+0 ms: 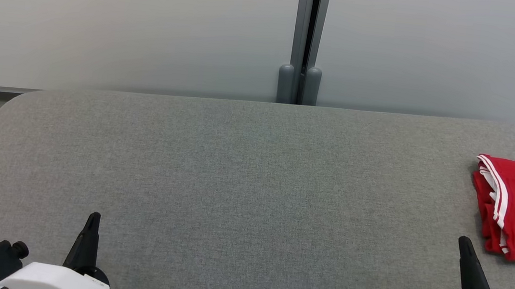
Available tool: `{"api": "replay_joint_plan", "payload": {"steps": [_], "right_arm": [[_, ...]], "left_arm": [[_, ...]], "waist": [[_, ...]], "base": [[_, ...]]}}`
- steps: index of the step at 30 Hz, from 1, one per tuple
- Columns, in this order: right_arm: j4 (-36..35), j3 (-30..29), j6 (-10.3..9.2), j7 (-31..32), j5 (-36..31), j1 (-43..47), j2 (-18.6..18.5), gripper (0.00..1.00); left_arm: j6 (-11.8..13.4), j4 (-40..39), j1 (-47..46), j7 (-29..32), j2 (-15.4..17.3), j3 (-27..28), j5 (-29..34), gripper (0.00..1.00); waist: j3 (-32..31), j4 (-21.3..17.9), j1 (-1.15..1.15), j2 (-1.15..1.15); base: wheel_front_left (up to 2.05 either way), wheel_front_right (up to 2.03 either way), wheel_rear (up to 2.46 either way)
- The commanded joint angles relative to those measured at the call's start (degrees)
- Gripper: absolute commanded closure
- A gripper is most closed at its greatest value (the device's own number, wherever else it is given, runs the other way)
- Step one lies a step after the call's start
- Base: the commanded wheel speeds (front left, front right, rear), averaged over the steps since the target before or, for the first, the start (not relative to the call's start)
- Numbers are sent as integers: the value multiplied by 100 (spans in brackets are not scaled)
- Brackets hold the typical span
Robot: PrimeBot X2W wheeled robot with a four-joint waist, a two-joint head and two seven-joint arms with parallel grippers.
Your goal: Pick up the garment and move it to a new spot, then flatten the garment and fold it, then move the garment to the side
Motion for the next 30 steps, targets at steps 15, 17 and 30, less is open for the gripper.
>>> {"api": "replay_joint_plan", "payload": {"steps": [15,17,30], "right_arm": [[177,-117,1,41,1118,-322,2,100],[201,-127,1,45,1241,-340,5,100],[353,-184,1,71,1920,-472,23,100]], "left_arm": [[-222,100,-371,215,-51,284,-1061,100],[-242,117,-403,240,-62,313,-1179,100],[-368,216,-532,380,-126,475,-1820,100]], "waist": [[37,-49,0,0],[42,-56,0,0],[70,-93,0,0]], "base": [[0,0,0],[0,0,0],[0,0,0]]}}
